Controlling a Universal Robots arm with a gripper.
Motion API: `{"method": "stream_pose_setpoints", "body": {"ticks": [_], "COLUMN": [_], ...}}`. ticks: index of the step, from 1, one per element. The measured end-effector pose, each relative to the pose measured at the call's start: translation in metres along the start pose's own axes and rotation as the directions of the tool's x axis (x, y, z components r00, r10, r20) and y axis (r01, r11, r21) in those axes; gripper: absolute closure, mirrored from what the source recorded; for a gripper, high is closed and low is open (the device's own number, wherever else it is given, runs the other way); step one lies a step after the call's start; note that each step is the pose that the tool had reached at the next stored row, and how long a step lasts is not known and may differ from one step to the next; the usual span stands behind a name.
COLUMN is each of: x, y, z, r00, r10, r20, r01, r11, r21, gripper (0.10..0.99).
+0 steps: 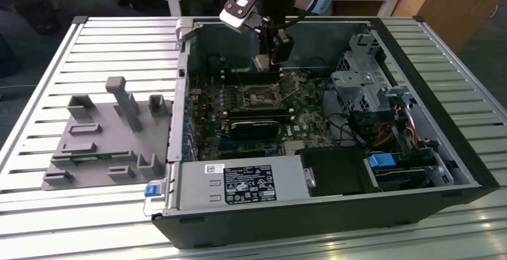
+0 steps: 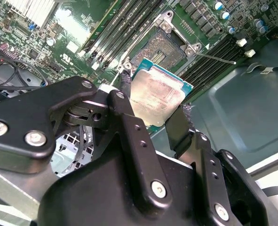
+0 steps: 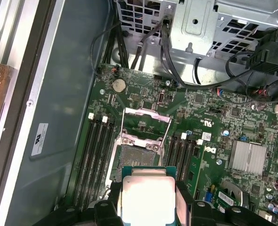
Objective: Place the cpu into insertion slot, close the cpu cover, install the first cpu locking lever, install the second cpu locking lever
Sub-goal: 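Place the cpu into insertion slot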
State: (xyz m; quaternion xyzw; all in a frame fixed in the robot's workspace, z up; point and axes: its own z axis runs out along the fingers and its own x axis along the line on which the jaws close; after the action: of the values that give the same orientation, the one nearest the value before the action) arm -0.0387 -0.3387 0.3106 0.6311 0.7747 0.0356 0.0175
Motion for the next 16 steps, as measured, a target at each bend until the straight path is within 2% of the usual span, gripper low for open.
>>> {"method": "stream_pose_setpoints", "body": {"ticks": [16], "x": [-0.0001], "y": [-0.0003], "z": [0.0046], "r00": [1.0000], "r10": [0.000], "r20": [-0.0004], "r01": [0.000], "r11": [1.0000], "r21": [0.002], "gripper": [0.545]}}
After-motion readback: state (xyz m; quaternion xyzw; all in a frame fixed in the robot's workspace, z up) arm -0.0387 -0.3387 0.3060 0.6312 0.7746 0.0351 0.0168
